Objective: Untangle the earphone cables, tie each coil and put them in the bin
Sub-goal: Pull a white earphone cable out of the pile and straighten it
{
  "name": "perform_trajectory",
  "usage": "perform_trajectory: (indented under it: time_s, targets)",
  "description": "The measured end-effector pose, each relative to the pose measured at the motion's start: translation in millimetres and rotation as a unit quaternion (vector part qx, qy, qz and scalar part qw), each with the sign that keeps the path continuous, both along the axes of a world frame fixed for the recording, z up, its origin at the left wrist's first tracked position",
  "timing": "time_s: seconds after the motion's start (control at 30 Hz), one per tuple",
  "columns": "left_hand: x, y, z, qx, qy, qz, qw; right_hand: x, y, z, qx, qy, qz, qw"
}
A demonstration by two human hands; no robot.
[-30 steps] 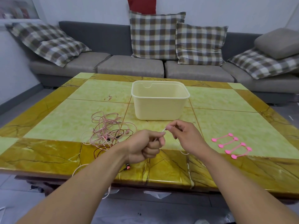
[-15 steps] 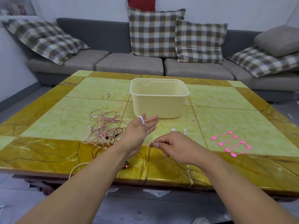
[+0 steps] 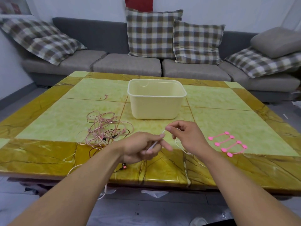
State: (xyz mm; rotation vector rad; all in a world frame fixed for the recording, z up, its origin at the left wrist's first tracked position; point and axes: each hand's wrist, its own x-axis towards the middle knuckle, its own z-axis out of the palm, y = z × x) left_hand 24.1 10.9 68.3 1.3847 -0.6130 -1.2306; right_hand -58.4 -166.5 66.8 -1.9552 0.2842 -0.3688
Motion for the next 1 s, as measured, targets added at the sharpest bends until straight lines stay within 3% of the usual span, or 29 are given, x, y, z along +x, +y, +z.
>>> perform_trajectory:
  time_s: [0.17, 0.3, 0.4, 0.53, 0.6, 0.67, 0.87, 1.0]
  targets:
    - [-1, -10, -1, -0.143, 0.113, 0.114, 0.977, 6, 3, -10, 0.079, 0.086, 0.027, 0.993]
    - [5, -13, 1, -0.225, 0.174, 0.244, 0.927, 4, 8, -14, -0.015, 0.151, 0.106, 0.983]
    - [14, -12, -5, -0.252, 0.151, 0.294, 0.909, 3, 15, -11, -0.069, 0.182, 0.185, 0.963]
    - [21, -8, -23, -0.161, -0.03, 0.329, 0.93, -1, 20, -6, -0.099, 0.177, 0.234, 0.951]
    - [20, -4, -29, -0.084, -0.16, 0.302, 0.936, -3, 21, -2, -0.095, 0.161, 0.238, 0.953]
    - [17, -1, -34, -0.01, -0.226, 0.26, 0.939, -5, 19, 4, -0.097, 0.136, 0.214, 0.963]
    - [13, 1, -34, 0.093, -0.268, 0.126, 0.95, -6, 1, -1, -0.128, 0.111, 0.103, 0.98]
    - [3, -3, -16, 0.092, -0.171, 0.078, 0.978, -5, -1, -4, -0.112, 0.06, 0.042, 0.991]
